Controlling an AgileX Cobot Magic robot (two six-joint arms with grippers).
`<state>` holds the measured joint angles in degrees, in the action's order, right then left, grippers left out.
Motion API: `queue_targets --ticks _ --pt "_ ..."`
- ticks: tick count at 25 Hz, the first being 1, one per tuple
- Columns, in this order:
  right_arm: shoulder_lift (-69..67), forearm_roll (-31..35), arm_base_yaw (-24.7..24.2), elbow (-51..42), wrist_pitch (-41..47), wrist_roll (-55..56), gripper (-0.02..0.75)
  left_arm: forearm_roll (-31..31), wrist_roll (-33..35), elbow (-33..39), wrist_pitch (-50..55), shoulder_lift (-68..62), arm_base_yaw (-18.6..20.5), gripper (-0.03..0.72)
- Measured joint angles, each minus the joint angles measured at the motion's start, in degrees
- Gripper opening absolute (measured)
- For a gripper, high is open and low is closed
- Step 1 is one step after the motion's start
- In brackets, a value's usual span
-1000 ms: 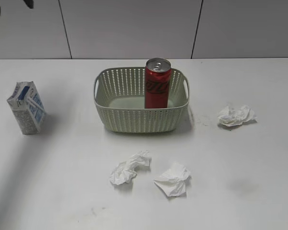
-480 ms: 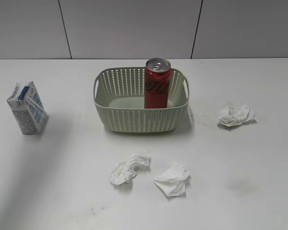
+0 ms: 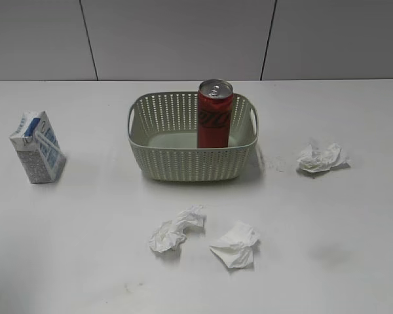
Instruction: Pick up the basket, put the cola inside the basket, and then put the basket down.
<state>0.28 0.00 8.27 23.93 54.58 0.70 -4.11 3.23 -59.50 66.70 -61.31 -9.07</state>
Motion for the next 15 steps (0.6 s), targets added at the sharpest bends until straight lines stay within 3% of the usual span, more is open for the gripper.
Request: queue_targets --ticks 7,15 --pt "0.0 0.0 0.0 0.0 0.0 0.15 0.606 2.64 0.0 15.49 -4.54 20.97 0.0 0.573" --pt "0.0 0.0 0.0 0.0 0.0 0.17 0.591 2.89 0.0 26.64 -3.79 41.67 0.0 0.571"
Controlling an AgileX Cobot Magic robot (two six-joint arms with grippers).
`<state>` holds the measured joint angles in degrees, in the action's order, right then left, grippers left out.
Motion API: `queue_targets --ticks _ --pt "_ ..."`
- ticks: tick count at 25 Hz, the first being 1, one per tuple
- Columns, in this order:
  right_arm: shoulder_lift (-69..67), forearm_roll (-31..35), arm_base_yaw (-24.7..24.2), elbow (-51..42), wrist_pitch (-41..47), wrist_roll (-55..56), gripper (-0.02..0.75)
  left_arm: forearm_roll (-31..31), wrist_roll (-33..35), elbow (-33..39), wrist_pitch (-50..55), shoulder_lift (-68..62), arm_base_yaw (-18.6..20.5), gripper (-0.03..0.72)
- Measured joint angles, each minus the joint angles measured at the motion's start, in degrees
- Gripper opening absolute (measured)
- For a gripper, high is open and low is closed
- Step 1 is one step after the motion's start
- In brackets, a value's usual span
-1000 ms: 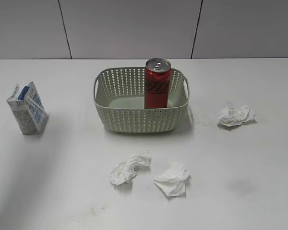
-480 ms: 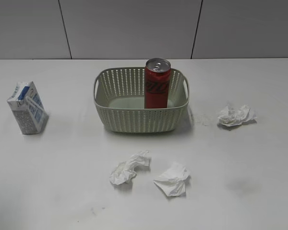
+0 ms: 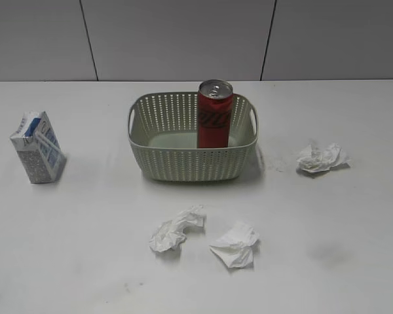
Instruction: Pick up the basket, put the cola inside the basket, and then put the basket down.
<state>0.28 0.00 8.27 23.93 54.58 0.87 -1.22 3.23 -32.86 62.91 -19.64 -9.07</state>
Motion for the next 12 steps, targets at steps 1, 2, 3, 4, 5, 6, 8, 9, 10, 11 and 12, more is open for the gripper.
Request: queue_targets --ticks 1,2,3,4,5,6,8,9,10,11,12 --pt "0.0 0.0 0.0 0.0 0.0 0.0 0.591 0.0 0.0 0.6 0.16 2.15 0.0 0.57" --pt "0.0 0.0 0.0 0.0 0.0 0.05 0.591 0.0 0.0 1.26 0.23 4.14 0.0 0.569" --pt "0.0 0.0 0.0 0.0 0.0 0.05 0.591 0.0 -0.41 1.89 0.25 5.68 0.0 0.569" --pt "0.0 0.0 0.0 0.0 0.0 0.05 0.591 0.0 -0.88 2.5 0.25 7.33 0.0 0.568" --pt "0.0 0.0 0.0 0.0 0.0 0.05 0.589 0.0 -1.45 3.35 0.21 8.84 0.0 0.568" --pt "0.0 0.0 0.0 0.0 0.0 0.05 0.587 0.0 -2.06 4.04 0.04 9.99 0.0 0.568" --pt "0.0 0.0 0.0 0.0 0.0 0.05 0.587 0.0 -2.7 4.56 -0.21 12.09 -0.04 0.568" --pt "0.0 0.0 0.0 0.0 0.0 0.05 0.587 0.0 -2.9 4.56 -0.41 13.01 -0.06 0.568" --pt "0.0 0.0 0.0 0.0 0.0 0.05 0.587 0.0 -3.23 4.57 -0.57 13.75 -0.11 0.567" --pt "0.0 0.0 0.0 0.0 0.0 0.05 0.586 0.0 -3.23 4.62 -0.57 14.5 -0.11 0.567" --pt "0.0 0.0 0.0 0.0 0.0 0.05 0.585 -0.05 -3.23 4.62 -0.62 15.26 -0.11 0.567"
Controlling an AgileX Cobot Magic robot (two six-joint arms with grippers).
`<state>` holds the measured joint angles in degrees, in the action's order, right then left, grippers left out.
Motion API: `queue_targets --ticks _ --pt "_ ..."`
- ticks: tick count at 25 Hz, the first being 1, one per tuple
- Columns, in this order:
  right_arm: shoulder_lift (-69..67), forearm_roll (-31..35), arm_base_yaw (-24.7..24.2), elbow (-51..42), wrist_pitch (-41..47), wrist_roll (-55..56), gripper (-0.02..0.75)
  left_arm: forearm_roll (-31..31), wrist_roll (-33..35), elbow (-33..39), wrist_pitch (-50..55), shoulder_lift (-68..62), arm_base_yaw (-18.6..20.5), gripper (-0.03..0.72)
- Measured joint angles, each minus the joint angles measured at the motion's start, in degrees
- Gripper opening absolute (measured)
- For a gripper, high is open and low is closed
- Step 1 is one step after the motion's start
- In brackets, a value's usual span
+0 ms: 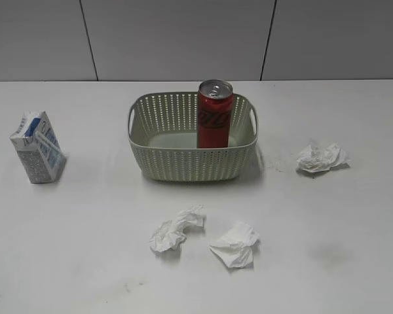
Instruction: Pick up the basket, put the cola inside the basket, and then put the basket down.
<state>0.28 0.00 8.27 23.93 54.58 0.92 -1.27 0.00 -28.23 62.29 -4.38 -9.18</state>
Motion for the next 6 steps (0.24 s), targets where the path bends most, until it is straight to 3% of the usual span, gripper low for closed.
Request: queue_targets --ticks 6 --pt "0.0 0.0 0.0 0.0 -0.08 0.01 0.586 0.04 0.0 0.0 0.04 4.49 0.0 0.567"
